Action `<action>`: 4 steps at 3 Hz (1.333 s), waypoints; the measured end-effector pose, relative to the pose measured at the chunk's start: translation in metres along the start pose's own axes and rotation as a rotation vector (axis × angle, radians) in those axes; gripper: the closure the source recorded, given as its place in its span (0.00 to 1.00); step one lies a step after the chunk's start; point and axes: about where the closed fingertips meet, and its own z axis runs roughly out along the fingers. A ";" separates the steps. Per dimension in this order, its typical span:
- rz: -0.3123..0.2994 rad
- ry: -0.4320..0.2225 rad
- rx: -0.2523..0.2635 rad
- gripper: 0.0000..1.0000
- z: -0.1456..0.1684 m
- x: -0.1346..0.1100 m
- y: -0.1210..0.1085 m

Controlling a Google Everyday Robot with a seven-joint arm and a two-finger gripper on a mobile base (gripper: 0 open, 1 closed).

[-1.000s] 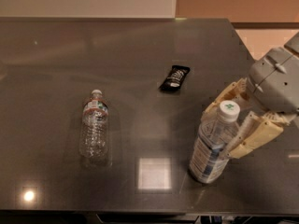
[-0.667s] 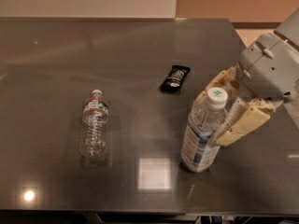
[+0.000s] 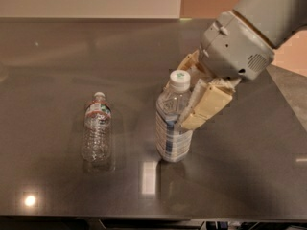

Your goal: Move blue plastic bottle near water bottle

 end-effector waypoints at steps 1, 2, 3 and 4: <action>-0.012 0.003 -0.017 1.00 0.015 -0.021 -0.014; -0.022 0.003 -0.033 1.00 0.028 -0.035 -0.021; -0.018 -0.004 -0.047 1.00 0.040 -0.039 -0.028; -0.004 -0.019 -0.051 1.00 0.050 -0.040 -0.034</action>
Offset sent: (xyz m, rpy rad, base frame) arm 0.0104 0.0655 -0.0084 -0.0238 0.0475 0.0674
